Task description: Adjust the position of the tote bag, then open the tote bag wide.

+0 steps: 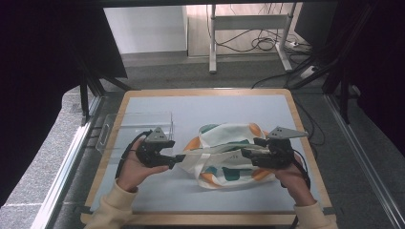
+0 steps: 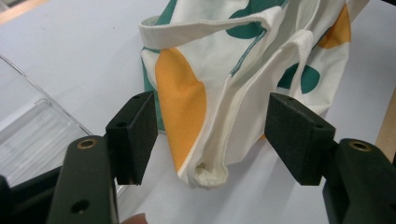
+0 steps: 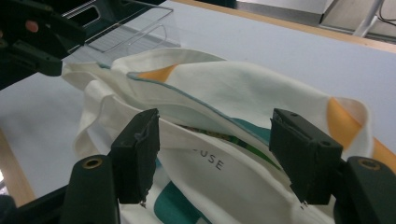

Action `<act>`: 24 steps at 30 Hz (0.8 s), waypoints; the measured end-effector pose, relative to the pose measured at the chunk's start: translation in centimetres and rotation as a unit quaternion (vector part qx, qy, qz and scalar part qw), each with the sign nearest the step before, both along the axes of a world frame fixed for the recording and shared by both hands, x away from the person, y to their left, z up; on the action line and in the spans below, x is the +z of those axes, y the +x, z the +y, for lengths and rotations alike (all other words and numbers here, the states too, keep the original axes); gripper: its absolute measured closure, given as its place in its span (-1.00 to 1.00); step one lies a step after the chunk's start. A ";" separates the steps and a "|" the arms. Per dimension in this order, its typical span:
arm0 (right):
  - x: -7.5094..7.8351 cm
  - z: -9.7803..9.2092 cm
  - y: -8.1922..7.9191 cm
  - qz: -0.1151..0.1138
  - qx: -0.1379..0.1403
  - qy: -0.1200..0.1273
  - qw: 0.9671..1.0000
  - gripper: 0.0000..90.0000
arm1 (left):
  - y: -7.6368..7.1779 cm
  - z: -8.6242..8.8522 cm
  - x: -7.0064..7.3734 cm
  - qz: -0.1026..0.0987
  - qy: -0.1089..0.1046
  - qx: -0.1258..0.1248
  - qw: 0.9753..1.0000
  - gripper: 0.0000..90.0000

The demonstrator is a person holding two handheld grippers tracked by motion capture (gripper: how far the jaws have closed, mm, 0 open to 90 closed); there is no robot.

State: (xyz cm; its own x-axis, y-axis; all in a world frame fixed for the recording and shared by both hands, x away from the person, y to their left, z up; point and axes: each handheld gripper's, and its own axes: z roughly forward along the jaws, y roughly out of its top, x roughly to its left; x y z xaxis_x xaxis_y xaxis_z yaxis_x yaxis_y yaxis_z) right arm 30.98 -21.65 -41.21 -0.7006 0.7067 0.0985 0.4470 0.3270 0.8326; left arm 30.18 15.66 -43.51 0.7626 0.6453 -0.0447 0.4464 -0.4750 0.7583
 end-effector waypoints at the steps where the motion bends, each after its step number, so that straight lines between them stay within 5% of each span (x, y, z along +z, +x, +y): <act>1: 0.0 0.2 -0.1 -0.001 0.004 -0.002 1.000 -0.25 | -0.1 0.0 0.1 -0.003 0.000 0.001 1.000 -0.22; 15: -0.3 1.3 -0.3 -0.006 0.027 -0.012 1.000 -0.26 | 0.4 -1.1 0.9 -0.030 -0.003 -0.009 1.000 -0.20; 24: -0.5 1.3 -0.4 -0.003 0.029 -0.013 0.999 -0.26 | 1.5 -2.8 1.8 -0.029 -0.013 -0.024 0.999 -0.11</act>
